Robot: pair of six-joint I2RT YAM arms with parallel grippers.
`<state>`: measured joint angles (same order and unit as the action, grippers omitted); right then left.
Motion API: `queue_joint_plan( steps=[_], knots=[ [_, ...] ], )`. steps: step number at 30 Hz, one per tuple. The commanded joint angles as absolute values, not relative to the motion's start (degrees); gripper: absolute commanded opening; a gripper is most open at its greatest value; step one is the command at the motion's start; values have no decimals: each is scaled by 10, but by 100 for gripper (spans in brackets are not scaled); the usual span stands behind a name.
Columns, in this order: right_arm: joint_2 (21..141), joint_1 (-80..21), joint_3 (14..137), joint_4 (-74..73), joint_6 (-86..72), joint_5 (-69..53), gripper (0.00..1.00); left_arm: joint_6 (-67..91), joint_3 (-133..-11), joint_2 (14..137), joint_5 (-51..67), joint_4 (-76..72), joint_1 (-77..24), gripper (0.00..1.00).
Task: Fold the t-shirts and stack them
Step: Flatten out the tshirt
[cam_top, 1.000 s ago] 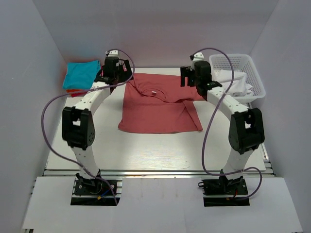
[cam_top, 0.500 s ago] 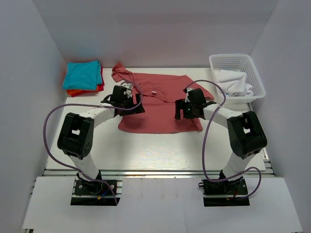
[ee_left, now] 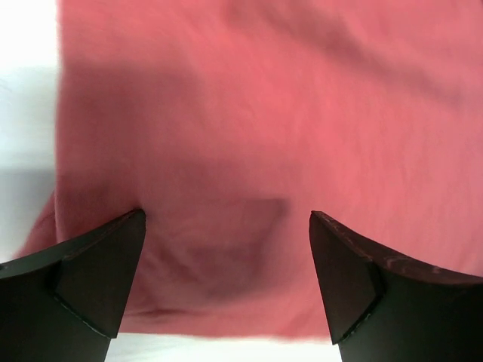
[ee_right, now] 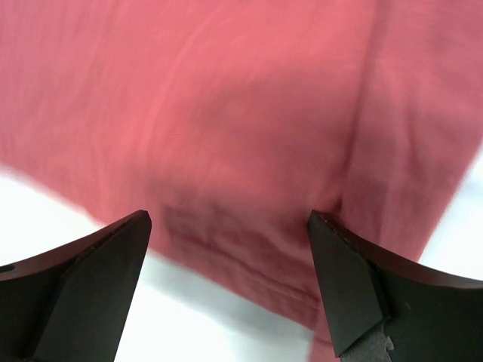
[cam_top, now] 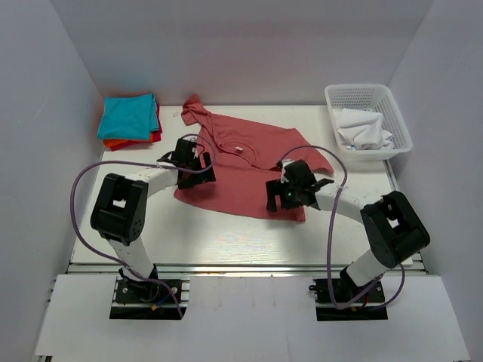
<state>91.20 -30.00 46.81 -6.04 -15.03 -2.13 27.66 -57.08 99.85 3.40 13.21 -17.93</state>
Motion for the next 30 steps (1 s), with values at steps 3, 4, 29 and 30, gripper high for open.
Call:
queue_joint_plan(
  steps=[3,4,29,30],
  knots=[
    [876,-410,425,-192,-151,-117,90,281,-668,1076,-127,245,-171,100],
    [875,-424,429,-201,-146,-125,90,275,-686,1111,-156,253,-165,100],
    [1036,-671,760,-75,12,-85,90,181,-1128,1368,32,263,-149,100],
    [1028,-664,760,-75,-13,-52,90,181,-1135,1360,1,274,-149,100]
  ],
)
